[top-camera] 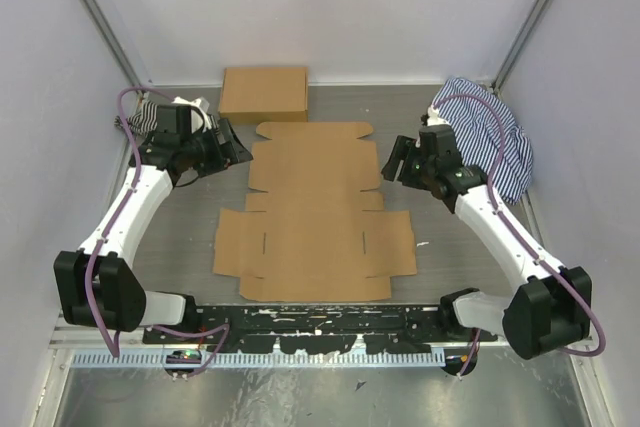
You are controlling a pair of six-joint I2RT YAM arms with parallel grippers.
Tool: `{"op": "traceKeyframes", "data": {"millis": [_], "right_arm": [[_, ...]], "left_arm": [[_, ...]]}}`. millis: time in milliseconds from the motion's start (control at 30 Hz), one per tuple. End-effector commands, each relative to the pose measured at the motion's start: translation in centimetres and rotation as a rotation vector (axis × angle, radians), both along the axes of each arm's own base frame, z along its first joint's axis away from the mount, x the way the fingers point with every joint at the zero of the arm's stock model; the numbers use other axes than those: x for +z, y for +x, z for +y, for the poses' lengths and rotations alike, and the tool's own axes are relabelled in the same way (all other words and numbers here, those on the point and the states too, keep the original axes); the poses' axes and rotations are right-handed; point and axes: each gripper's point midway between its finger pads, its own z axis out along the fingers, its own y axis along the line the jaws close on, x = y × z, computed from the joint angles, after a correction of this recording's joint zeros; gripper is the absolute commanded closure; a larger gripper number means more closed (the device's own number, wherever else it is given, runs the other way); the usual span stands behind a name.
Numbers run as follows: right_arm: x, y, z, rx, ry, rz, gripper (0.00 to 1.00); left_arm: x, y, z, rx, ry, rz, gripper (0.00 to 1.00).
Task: Fold the paper box
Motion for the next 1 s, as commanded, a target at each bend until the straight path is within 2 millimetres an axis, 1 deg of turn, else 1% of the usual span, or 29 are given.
{"op": "traceKeyframes", "data": {"millis": [0, 67, 100, 133, 167, 300, 433, 533, 633, 700, 767, 833, 867, 933, 967], "right_arm": [[1.5, 1.7, 0.8, 0.026, 0.071, -0.042, 0.27], [1.4, 2.2, 1.0, 0.037, 0.063, -0.029, 0.25], [1.2, 2.4, 1.0, 0.038, 0.058, -0.023, 0.18], [1.3, 2.7, 1.0, 0.037, 0.055, -0.022, 0.01], [1.1, 3.0, 1.1, 0.039, 0.052, -0.017, 0.0], [0.3, 4.4, 1.0, 0.025, 0.041, 0.007, 0.0], [-2.1, 5.8, 0.8, 0.006, 0.031, 0.075, 0.0], [-3.9, 6.3, 0.0, -0.02, 0.032, 0.117, 0.0], [-4.9, 6.6, -0.2, -0.027, 0.032, 0.129, 0.01], [-5.4, 6.6, 0.4, -0.002, 0.047, 0.137, 0.03], [-6.0, 6.3, 1.1, 0.026, 0.082, 0.155, 0.05], [-6.8, 5.7, 1.5, 0.04, 0.099, 0.174, 0.06], [-7.0, 5.5, 1.6, 0.048, 0.097, 0.177, 0.06], [-7.6, 4.9, 1.7, 0.058, 0.072, 0.191, 0.07], [-7.9, 4.7, 1.7, 0.056, 0.048, 0.199, 0.07]], "left_arm": [[0.4, -0.3, -0.2, -0.009, -0.019, -0.013, 0.15], [0.1, -0.4, -0.2, -0.009, -0.02, -0.003, 0.15], [0.0, -0.3, -0.2, -0.007, -0.019, 0.001, 0.16], [-0.2, -0.3, -0.2, -0.006, -0.019, 0.007, 0.16], [-0.3, -0.2, -0.2, -0.005, -0.017, 0.009, 0.16], [-0.7, -0.2, 0.0, 0.001, -0.008, 0.025, 0.16], [-0.9, -0.3, -0.3, -0.006, -0.021, 0.029, 0.16], [-1.2, -0.6, -1.5, -0.037, -0.065, 0.042, 0.18], [-1.7, -1.2, -3.3, -0.098, -0.083, 0.068, 0.2], [-2.8, -1.7, -3.9, -0.108, -0.062, 0.108, 0.21], [-5.4, -2.2, -4.2, -0.079, -0.066, 0.165, 0.21], [-7.9, -3.1, -4.1, -0.057, -0.077, 0.218, 0.22], [-8.8, -3.5, -4.1, -0.054, -0.08, 0.229, 0.23], [-9.6, -4.0, -4.2, -0.057, -0.098, 0.225, 0.23], [-9.3, -4.1, -4.6, -0.067, -0.119, 0.212, 0.24]]}}
